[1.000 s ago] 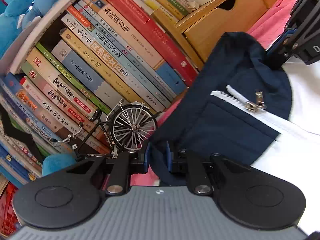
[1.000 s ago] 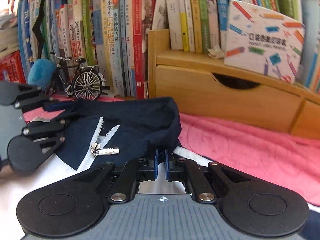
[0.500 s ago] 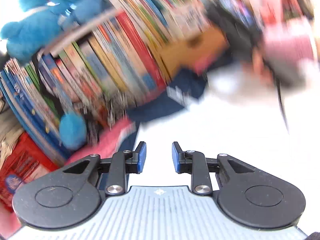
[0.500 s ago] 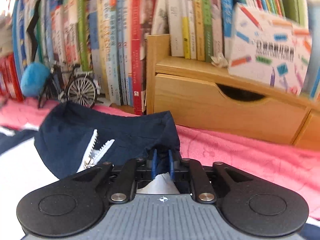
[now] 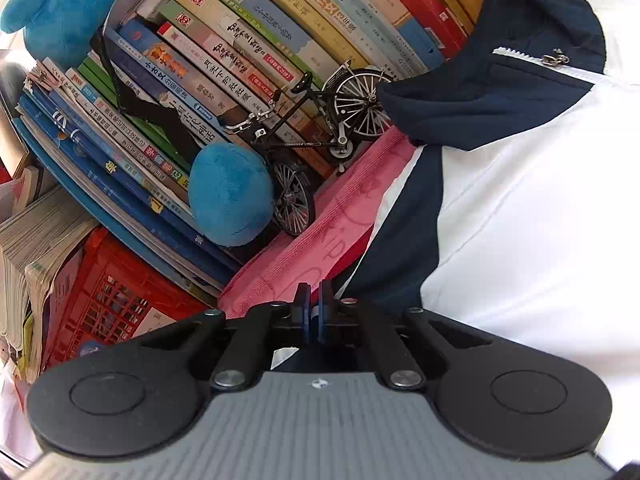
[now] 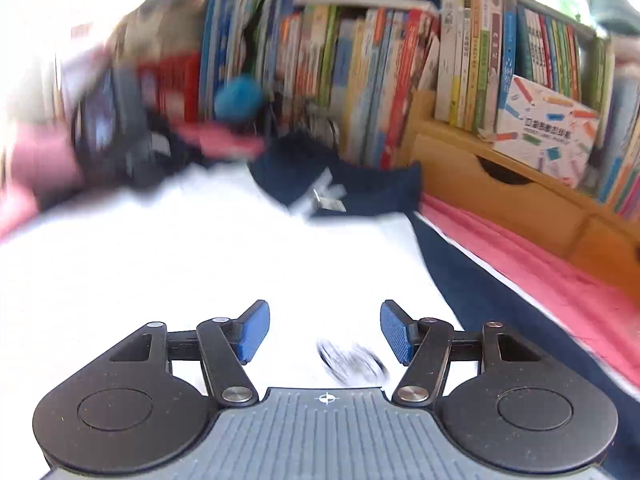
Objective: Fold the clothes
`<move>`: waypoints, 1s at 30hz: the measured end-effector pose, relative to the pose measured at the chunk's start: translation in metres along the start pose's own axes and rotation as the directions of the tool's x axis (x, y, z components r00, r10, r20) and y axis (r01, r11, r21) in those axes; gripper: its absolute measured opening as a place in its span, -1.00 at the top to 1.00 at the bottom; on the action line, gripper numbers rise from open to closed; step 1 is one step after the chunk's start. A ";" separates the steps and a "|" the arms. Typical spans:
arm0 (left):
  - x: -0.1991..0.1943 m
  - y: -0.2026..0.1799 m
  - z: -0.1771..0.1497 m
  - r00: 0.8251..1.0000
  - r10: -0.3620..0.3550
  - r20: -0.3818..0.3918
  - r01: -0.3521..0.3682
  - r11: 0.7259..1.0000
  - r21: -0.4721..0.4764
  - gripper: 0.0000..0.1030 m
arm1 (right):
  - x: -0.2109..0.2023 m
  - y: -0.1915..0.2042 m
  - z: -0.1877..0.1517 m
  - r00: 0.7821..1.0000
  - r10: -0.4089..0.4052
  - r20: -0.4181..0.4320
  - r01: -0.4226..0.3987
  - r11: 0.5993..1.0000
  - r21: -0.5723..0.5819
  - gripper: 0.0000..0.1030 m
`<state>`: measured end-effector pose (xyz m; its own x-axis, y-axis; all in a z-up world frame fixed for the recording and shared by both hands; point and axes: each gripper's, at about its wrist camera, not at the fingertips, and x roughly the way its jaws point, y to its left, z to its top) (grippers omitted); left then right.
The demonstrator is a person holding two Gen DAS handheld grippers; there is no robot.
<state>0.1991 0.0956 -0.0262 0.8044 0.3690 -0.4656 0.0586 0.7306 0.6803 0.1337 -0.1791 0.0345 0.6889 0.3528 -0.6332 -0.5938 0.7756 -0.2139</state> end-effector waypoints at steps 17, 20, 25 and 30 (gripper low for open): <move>-0.214 0.067 -0.082 0.928 -0.303 0.217 0.372 0.767 -0.522 0.08 | -0.158 -0.074 -0.092 0.939 -0.316 0.133 0.213 0.840 0.499 -0.44; -0.267 0.043 -0.112 0.918 -0.319 0.235 0.396 0.733 -0.553 0.07 | -0.205 -0.032 -0.092 0.937 -0.251 0.241 0.133 0.899 0.417 -0.55; -0.335 0.003 -0.143 0.919 -0.274 0.282 0.391 0.705 -0.591 -0.13 | -0.278 0.032 -0.106 0.924 -0.165 0.344 0.067 0.958 0.280 -0.86; -0.354 -0.039 -0.149 0.924 -0.252 0.287 0.378 0.709 -0.595 -0.23 | -0.275 0.106 -0.140 0.914 -0.178 0.364 0.037 0.931 0.363 -0.89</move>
<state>-0.1763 0.0221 0.0271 0.8986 -0.0081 -0.4387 -0.0057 0.9995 -0.0301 -0.1774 -0.2672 0.0820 0.8869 0.3748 -0.2703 -0.3764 0.9252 0.0478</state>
